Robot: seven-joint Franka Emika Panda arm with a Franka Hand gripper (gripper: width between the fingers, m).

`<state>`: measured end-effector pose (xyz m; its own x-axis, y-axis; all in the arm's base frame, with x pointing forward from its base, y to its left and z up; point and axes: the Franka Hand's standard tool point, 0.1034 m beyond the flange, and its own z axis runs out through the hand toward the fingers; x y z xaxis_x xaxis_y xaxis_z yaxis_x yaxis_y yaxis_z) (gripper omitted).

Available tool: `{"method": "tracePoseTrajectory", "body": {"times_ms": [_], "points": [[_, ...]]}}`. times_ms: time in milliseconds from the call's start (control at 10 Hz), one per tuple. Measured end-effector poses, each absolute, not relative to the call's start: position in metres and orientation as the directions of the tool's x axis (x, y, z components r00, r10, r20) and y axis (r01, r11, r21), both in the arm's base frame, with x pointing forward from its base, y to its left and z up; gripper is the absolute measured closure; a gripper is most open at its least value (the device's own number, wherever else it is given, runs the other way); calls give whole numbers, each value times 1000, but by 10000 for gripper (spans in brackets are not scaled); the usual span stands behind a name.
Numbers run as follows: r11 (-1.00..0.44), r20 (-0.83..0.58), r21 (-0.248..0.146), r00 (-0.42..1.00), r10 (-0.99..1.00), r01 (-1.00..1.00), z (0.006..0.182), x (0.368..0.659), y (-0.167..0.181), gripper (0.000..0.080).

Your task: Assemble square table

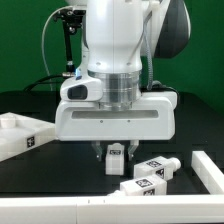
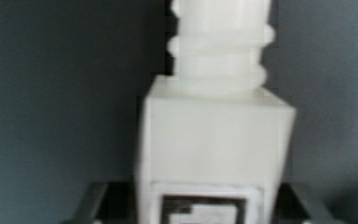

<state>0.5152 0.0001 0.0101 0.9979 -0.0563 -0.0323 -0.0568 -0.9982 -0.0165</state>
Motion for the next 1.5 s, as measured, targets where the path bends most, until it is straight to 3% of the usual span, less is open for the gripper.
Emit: {"method": "tracePoseTrajectory", "body": {"times_ms": [100,200,500,700,1000,1100,1300,1500], "points": [[-998,-32,-16,998,-56,-57,10,515,0,519],[-998,-35,-18,997,-65,-66,13,514,3,519],[-991,-33,-40,992,-124,-125,73,471,46,519],[-997,-7,-24,997,-78,-78,82,477,59,519],[-988,-3,-28,989,-150,-150,79,471,64,518],[-979,4,-27,980,-200,-200,73,450,78,518],[-980,10,-14,980,-197,-197,45,418,79,518],[-982,6,-1,982,-186,-186,26,409,83,518]]}}
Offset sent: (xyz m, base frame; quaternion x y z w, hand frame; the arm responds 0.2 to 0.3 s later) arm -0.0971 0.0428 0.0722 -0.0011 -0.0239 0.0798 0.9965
